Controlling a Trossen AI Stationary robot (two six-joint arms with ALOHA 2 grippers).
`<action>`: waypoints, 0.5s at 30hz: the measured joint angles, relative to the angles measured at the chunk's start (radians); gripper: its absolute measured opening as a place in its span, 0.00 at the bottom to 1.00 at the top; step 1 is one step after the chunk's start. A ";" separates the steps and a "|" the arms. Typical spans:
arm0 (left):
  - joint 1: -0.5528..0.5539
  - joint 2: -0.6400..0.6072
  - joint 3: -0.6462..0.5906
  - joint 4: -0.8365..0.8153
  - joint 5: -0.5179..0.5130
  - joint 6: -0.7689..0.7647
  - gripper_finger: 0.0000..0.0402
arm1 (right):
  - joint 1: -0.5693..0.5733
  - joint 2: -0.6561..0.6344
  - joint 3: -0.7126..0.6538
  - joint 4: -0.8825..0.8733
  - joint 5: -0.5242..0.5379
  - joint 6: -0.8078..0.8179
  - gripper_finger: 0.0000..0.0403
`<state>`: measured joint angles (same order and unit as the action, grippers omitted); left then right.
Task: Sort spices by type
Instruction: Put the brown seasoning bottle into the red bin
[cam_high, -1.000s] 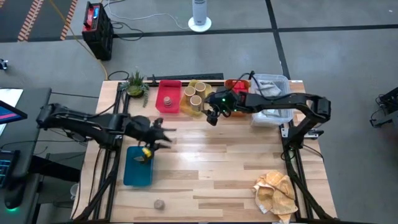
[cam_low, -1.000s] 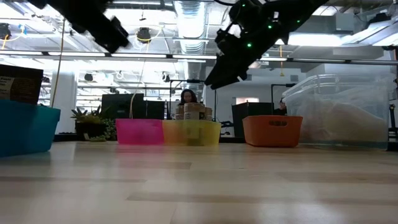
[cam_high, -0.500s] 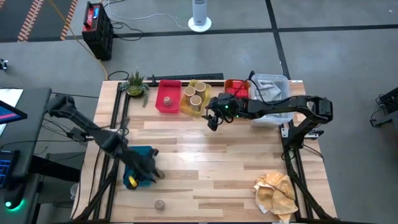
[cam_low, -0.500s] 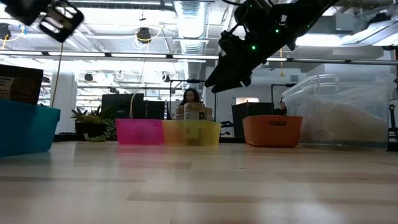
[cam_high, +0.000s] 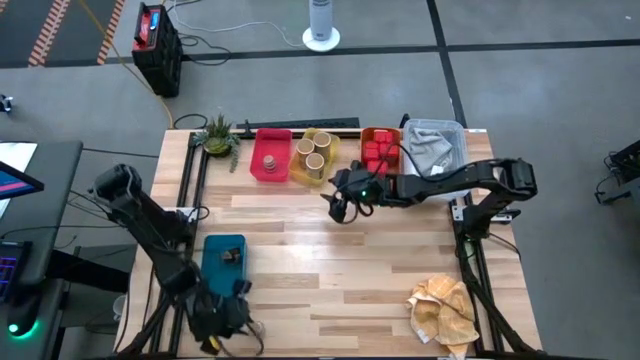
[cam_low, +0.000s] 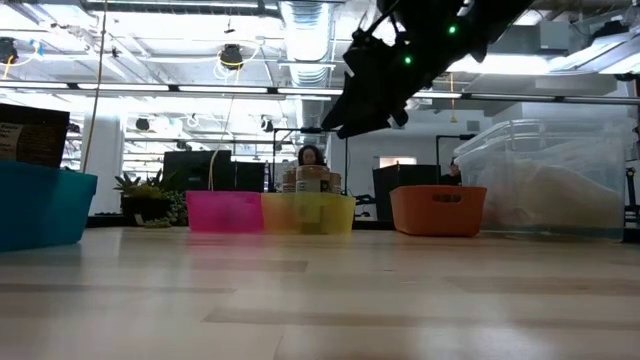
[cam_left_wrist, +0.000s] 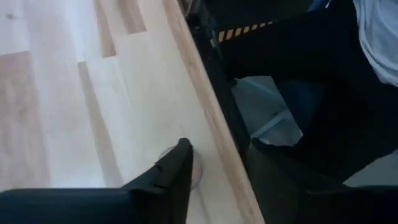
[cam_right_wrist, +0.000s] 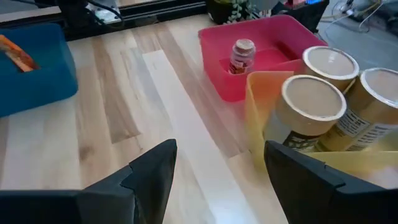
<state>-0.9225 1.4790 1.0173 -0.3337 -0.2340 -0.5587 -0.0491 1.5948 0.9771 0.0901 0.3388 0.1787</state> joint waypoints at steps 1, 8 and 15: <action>-0.002 0.024 0.020 -0.004 0.000 -0.007 0.37 | 0.012 0.000 0.000 0.000 0.009 0.000 0.68; 0.009 0.142 0.114 -0.060 -0.007 -0.005 0.63 | 0.069 0.000 0.000 -0.010 0.036 0.010 0.68; 0.017 0.204 0.115 -0.081 -0.015 -0.017 0.78 | 0.111 0.000 0.001 -0.014 0.118 0.008 0.68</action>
<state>-0.9051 1.6828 1.1320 -0.4149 -0.2494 -0.5761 0.0620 1.5948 0.9779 0.0757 0.4567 0.1864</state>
